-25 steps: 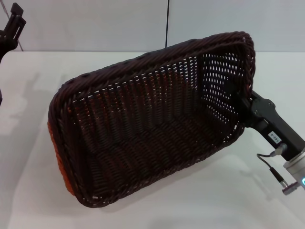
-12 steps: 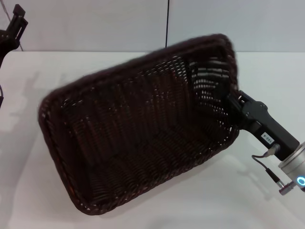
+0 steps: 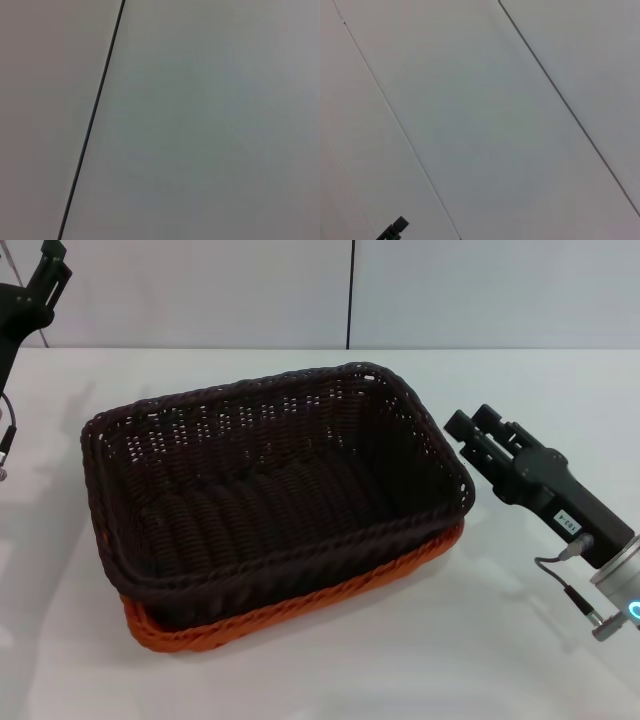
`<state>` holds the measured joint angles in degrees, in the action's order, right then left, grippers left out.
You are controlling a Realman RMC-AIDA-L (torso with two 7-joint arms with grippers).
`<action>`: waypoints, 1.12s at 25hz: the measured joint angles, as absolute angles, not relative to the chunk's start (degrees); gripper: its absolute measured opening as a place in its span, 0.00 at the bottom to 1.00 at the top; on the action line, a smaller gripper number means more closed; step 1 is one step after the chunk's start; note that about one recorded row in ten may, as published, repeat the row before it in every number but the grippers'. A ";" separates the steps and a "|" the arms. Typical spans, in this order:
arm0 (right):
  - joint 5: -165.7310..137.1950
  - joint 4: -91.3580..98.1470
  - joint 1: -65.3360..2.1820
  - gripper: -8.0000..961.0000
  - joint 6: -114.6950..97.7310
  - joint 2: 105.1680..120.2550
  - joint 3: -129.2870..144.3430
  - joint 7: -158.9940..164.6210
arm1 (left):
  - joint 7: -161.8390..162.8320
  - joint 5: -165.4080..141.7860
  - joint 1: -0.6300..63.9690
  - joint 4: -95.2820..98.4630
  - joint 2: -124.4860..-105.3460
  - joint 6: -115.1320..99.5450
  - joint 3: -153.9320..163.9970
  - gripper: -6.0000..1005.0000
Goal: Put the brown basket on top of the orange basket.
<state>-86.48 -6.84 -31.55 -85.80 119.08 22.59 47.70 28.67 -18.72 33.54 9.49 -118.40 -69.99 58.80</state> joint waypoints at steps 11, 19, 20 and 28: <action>-85.93 2.49 -29.93 0.60 -87.09 119.12 12.04 42.58 | 28.89 -18.00 30.77 11.04 -118.38 -71.39 55.51 0.83; -72.42 4.15 -31.51 0.60 -85.91 118.89 0.91 21.98 | 28.67 -17.97 25.27 11.09 -118.29 -75.02 50.38 0.83; -69.85 4.12 -32.01 0.60 -85.31 118.85 0.88 20.79 | 28.64 -17.95 24.64 11.09 -118.29 -75.18 49.93 0.83; -62.72 5.23 -36.94 0.60 -76.77 118.68 0.81 17.48 | 27.58 -17.92 21.94 10.74 -118.07 -75.12 47.00 0.83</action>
<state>-62.72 5.23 -36.94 -76.77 118.68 0.81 17.48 27.58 -17.92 21.94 10.74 -118.07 -75.12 47.00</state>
